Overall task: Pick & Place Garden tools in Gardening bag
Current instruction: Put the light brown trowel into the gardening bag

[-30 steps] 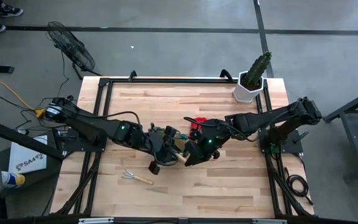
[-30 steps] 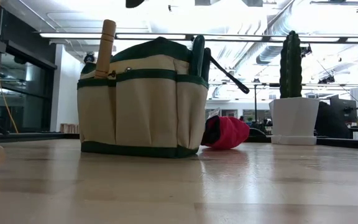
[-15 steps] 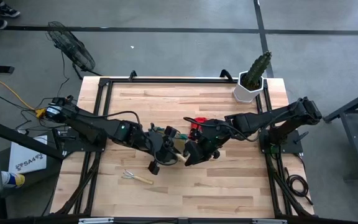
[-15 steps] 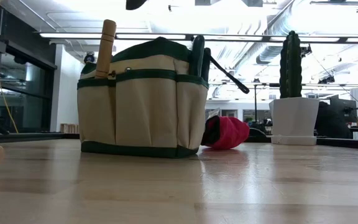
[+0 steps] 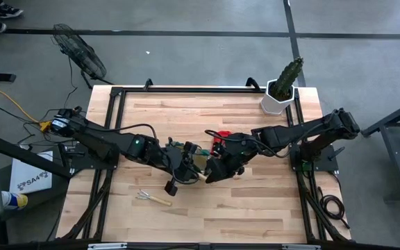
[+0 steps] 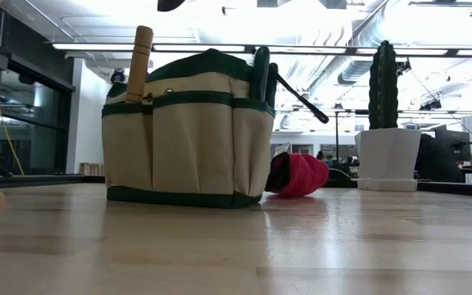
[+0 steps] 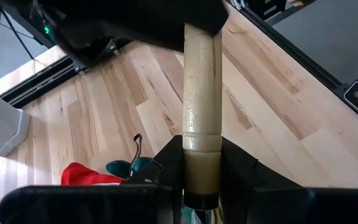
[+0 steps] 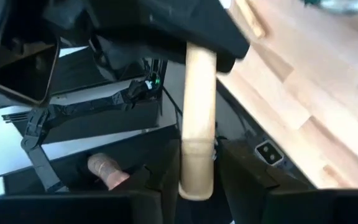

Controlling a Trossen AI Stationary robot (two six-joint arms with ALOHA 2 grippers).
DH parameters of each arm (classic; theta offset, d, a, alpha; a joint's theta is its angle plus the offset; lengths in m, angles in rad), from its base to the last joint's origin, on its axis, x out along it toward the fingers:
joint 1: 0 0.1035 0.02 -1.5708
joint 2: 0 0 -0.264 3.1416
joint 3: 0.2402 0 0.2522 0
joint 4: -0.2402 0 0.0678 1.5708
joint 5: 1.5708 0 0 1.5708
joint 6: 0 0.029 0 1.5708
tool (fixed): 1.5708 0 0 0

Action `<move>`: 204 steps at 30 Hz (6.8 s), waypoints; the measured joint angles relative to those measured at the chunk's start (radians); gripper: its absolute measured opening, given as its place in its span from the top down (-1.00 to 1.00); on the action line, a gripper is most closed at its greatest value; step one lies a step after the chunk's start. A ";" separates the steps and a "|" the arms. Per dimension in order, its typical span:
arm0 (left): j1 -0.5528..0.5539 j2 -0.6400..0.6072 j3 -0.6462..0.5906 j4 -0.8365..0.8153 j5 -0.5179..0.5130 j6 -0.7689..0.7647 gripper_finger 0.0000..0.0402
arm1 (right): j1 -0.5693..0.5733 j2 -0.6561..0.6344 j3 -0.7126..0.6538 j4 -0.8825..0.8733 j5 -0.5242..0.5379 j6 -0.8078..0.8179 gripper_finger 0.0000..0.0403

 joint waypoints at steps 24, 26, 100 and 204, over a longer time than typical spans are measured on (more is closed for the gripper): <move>0.009 -0.184 0.000 0.097 -0.029 -0.225 0.70 | 0.177 -0.274 0.002 -0.204 0.746 -0.422 0.44; 0.024 -0.191 0.000 0.153 0.009 -0.254 0.70 | 0.195 -0.274 0.002 -0.148 0.789 -0.507 0.44; 0.148 -0.032 0.000 0.502 -0.138 -0.410 0.70 | -0.073 -0.134 0.474 -0.514 0.378 -1.394 0.03; 0.146 -0.327 0.000 -0.021 -0.257 -0.410 0.45 | -0.030 -0.017 0.474 -0.591 0.409 -1.096 0.71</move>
